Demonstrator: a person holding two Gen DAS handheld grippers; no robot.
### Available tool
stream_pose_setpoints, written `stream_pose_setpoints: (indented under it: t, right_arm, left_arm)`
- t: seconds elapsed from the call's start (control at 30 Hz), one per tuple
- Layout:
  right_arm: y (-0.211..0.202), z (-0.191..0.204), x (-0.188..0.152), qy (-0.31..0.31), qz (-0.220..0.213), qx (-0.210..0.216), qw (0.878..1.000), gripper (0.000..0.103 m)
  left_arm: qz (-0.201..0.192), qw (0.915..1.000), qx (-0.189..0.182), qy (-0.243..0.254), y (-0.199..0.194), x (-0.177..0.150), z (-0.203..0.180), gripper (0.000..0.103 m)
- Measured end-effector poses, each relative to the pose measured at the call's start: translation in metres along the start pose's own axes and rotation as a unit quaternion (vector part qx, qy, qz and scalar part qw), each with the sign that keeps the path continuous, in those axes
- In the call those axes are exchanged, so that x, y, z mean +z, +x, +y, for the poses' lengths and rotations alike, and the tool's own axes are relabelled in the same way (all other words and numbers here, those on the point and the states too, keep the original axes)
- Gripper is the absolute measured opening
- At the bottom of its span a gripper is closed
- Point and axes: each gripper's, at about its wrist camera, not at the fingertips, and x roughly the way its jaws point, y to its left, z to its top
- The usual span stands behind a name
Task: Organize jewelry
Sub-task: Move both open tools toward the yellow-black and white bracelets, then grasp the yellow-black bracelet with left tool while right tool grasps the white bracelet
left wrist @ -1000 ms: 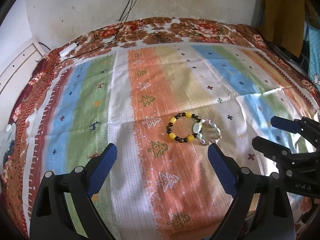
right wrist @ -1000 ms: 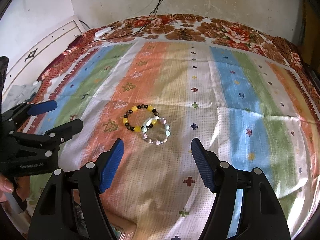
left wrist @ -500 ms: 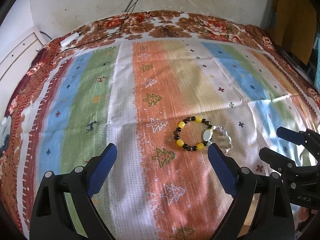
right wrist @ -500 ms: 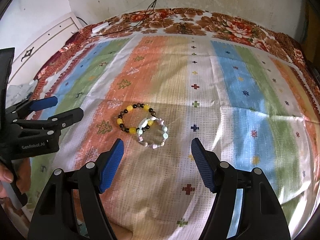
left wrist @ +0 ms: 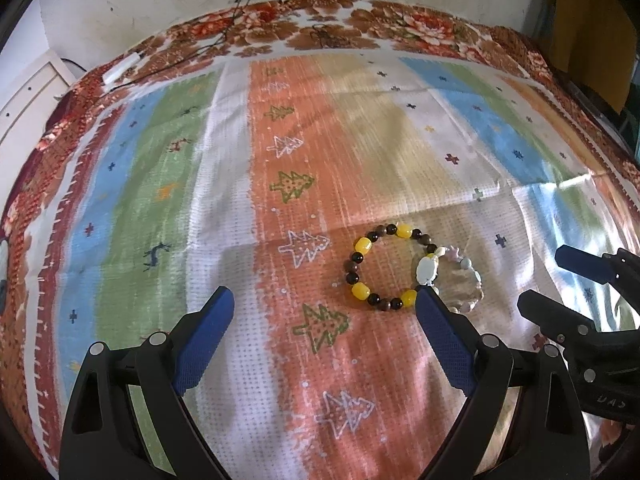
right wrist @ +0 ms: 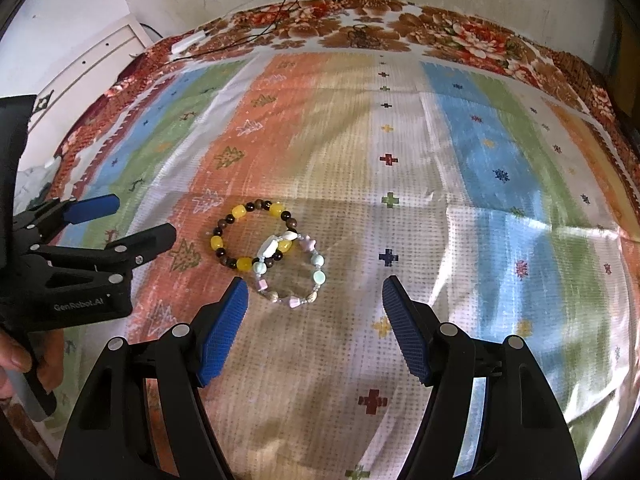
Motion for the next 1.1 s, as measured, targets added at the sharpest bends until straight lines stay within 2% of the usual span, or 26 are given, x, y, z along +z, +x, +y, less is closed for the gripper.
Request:
stream_pose_setpoints:
  t: [0.5,1.1]
  right_arm:
    - [0.031,0.003,0.000,-0.023,0.029,-0.019,0.999,0.069]
    - [0.064,0.001,-0.001,-0.032,0.063,-0.031,0.997,0.069]
  left_arm:
    - [0.029,0.9995,0.004,0.008,0.041,0.011,-0.006,0.090]
    - [0.059,0.9978,0.012,0.029,0.068,0.008,-0.005,0.090]
